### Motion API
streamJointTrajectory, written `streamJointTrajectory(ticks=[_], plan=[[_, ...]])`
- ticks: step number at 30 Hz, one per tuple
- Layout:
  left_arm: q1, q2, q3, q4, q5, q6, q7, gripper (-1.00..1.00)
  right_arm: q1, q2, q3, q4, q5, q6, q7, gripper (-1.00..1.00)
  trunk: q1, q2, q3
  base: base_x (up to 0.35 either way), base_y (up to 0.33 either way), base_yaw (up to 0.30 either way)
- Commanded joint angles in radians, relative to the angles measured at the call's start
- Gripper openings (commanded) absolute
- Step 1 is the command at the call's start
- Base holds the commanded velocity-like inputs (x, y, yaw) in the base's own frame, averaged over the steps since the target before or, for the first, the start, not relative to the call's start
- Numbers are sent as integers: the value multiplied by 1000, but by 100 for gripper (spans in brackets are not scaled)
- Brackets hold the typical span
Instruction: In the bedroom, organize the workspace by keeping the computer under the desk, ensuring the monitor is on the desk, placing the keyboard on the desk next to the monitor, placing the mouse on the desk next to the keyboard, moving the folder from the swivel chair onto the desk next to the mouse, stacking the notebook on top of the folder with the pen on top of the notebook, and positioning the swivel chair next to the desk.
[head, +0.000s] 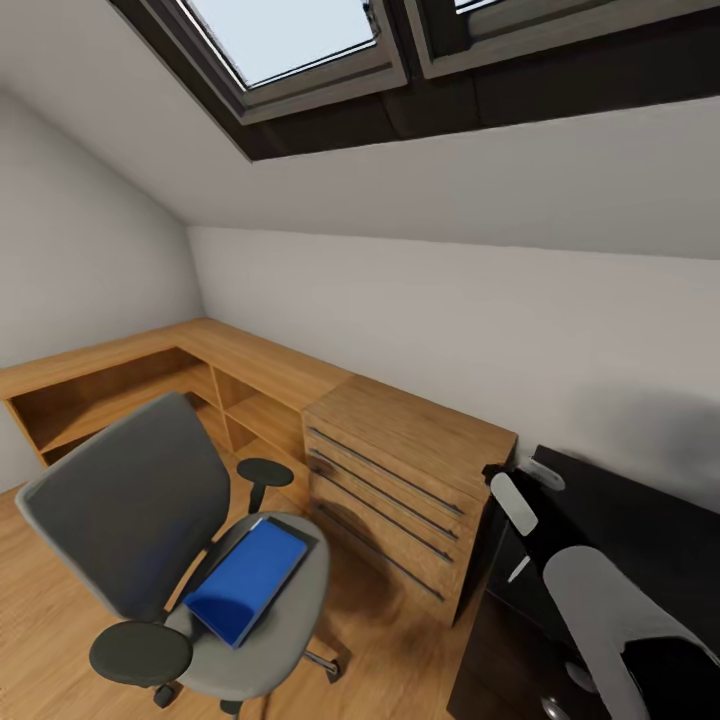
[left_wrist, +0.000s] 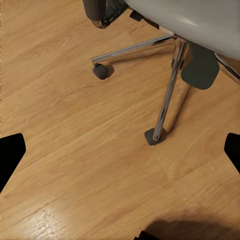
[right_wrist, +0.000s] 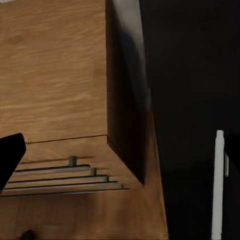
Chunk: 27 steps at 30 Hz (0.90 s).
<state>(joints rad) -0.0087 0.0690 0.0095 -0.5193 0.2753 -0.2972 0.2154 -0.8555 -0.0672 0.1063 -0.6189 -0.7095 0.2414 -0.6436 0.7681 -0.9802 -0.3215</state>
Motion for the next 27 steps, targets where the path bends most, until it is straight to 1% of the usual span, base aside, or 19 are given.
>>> streamJointTrajectory(ticks=[1,2,6,7,12,13,14,15,20,21,24,27], plan=[[0,0,-2,0,6,-3,2,100,0,11,13,-4,-3,6,-25,100,0,-1,-1,0,0,107],[0,1,-1,0,6,-3,3,100,0,34,30,-6,-3,5,-52,100,0,-1,-1,0,0,166],[0,2,-1,0,7,-3,3,100,1,72,78,-7,-3,3,-84,100,0,-1,-1,0,0,210],[0,3,0,1,7,-3,4,100,1,87,104,-6,-2,2,-92,100,0,-1,-1,0,0,246],[0,3,4,1,7,-3,4,100,2,116,162,-5,-3,1,-101,100,0,-1,-1,0,0,259],[0,4,4,1,7,-3,4,100,3,126,177,-4,-4,0,-102,100,0,-1,-1,0,0,269],[0,4,5,1,7,-3,4,100,3,131,183,-4,-3,0,-103,100,0,-1,-1,0,0,270],[0,4,6,1,8,-3,4,100,4,141,196,-3,-3,1,-105,100,0,-1,-1,0,0,272],[0,5,21,1,8,-3,4,100,4,149,212,-4,-2,1,-106,100,0,-1,-1,0,0,274],[0,4,43,1,7,-3,3,100,4,151,219,-3,-2,1,-106,100,0,-1,-1,0,0,275],[0,3,59,1,7,-3,3,100,4,153,223,-3,-2,1,-105,100,0,-1,-1,0,0,275],[0,3,66,1,7,-3,3,100,4,154,224,-2,-2,1,-105,100,0,-1,-1,0,0,275]])
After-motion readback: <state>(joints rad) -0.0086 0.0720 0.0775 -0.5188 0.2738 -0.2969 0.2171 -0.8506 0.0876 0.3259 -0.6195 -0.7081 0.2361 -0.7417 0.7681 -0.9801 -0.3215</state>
